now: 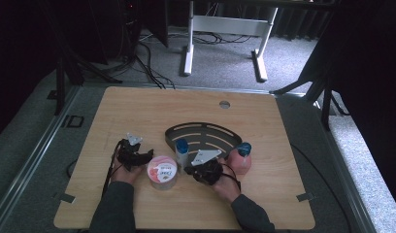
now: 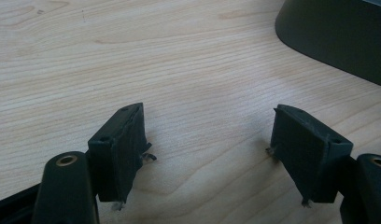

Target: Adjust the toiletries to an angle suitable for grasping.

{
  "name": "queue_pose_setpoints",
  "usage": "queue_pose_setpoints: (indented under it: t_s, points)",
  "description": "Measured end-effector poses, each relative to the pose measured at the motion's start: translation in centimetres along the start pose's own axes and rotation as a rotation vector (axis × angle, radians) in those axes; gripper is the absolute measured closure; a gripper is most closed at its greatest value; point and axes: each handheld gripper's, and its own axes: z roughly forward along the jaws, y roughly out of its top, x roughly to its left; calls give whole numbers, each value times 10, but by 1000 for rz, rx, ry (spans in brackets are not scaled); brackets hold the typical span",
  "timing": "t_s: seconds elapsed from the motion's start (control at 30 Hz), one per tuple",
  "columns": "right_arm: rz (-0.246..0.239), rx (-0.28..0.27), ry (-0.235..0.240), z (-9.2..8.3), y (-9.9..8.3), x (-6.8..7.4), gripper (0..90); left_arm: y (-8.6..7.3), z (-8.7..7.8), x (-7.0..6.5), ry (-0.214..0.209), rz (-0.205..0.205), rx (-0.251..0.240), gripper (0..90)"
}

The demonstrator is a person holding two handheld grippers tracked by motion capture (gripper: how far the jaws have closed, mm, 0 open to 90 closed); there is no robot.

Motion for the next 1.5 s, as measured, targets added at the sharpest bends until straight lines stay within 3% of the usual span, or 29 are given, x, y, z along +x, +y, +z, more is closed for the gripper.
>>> queue_pose_setpoints:
  t_s: [0.63,1.2,1.5]
  points:
    - [3,-6,-14,21,12,-9,900,0,0,0,-1,-1,-2,268]
    - [53,-40,-27,31,25,-20,900,0,1,0,-2,2,0,268]
    - [51,-44,-39,39,36,-21,900,1,1,0,-2,2,0,267]
